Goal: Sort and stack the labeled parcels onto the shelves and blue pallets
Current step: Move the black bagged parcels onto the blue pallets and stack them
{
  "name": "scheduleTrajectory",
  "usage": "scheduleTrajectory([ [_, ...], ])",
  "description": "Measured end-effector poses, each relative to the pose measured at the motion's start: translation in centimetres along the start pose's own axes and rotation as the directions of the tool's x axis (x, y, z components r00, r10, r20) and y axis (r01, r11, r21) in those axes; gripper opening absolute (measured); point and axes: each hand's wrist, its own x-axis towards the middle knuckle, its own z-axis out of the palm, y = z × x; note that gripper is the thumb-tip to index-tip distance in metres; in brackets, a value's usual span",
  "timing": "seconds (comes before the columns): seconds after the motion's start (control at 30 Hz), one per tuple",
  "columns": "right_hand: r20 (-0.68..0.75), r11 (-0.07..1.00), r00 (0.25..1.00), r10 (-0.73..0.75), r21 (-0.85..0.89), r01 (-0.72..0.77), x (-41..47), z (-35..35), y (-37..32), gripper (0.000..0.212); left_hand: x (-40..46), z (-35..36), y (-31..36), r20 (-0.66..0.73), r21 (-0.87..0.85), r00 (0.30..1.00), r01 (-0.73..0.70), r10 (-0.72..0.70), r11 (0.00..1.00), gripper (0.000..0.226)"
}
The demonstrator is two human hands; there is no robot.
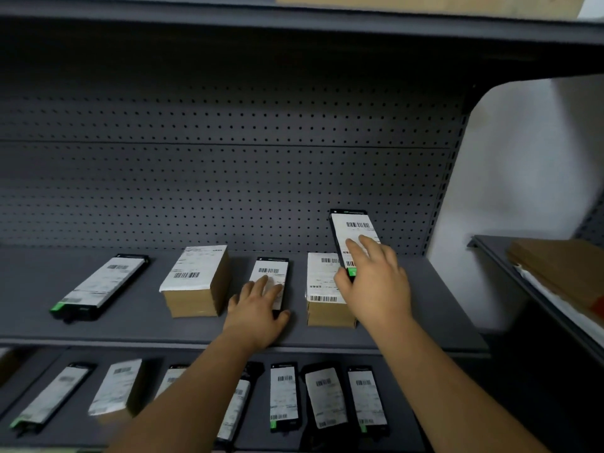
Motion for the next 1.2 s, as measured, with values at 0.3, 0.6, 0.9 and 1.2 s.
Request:
scheduleTrajectory([
  [0.3, 0.006, 0.999, 0.999, -0.047, 0.023, 0.047, -1.0, 1.1, -2.9, 0.054, -0.5, 0.3, 0.7, -0.048, -0.045, 0.999, -0.013, 0.01, 0.999, 0.058],
  [0.6, -0.007, 0.994, 0.996, -0.091, 0.06, 0.091, -1.2, 1.0, -3.8, 0.051, -1.7, -3.1, 1.3, -0.363, -0.102, 0.931, -0.075, 0.033, 0.992, 0.052],
  [0.9, -0.08, 0.969, 0.979, -0.185, 0.15, 0.195, -2.4, 3.1, -7.4, 0.047, -5.4, -6.4, -1.9, -0.519, -0.082, 0.855, -0.059, 0.008, 0.995, 0.047],
  [1.2, -0.063, 0.938, 0.958, -0.28, 0.192, 0.287, -2.4, 4.2, -14.6, 0.049, -8.7, -9.4, -9.3, -0.587, -0.06, 0.809, -0.007, -0.03, 0.998, 0.045],
])
